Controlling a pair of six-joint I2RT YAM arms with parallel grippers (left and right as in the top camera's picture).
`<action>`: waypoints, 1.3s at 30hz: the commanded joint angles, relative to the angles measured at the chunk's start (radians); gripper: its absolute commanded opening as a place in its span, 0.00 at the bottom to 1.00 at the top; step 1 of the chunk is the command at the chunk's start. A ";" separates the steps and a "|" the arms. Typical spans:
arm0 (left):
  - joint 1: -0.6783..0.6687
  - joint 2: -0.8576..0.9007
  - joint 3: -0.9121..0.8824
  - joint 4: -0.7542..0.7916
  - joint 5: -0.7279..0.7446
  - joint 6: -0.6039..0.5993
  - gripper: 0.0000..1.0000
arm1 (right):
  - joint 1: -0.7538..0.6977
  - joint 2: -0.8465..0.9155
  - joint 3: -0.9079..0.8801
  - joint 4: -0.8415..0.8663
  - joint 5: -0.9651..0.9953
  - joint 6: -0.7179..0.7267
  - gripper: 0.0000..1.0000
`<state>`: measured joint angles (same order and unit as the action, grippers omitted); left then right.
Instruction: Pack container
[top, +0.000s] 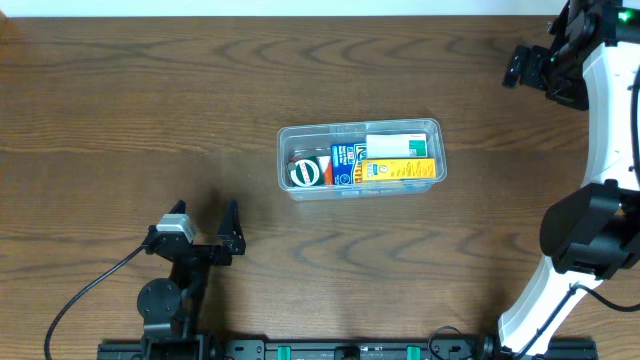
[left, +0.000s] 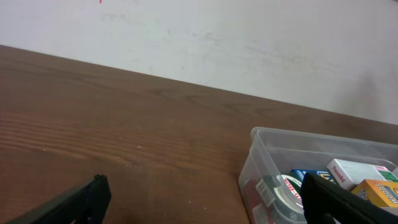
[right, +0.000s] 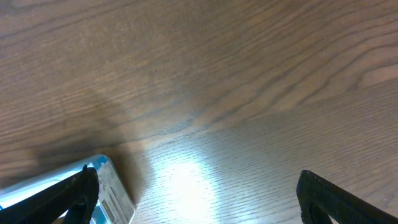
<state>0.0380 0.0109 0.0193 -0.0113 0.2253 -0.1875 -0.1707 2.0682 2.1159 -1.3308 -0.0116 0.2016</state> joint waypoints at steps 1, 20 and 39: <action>0.005 -0.007 -0.015 -0.040 0.006 0.015 0.98 | 0.001 -0.002 0.015 0.000 -0.007 0.011 0.99; 0.005 -0.007 -0.015 -0.040 0.006 0.015 0.98 | 0.001 -0.002 0.015 0.000 -0.007 0.011 0.99; 0.005 -0.007 -0.015 -0.040 0.006 0.015 0.98 | 0.018 -0.125 0.015 0.000 -0.007 0.011 0.99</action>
<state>0.0380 0.0109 0.0193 -0.0116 0.2253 -0.1829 -0.1677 2.0480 2.1159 -1.3308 -0.0116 0.2016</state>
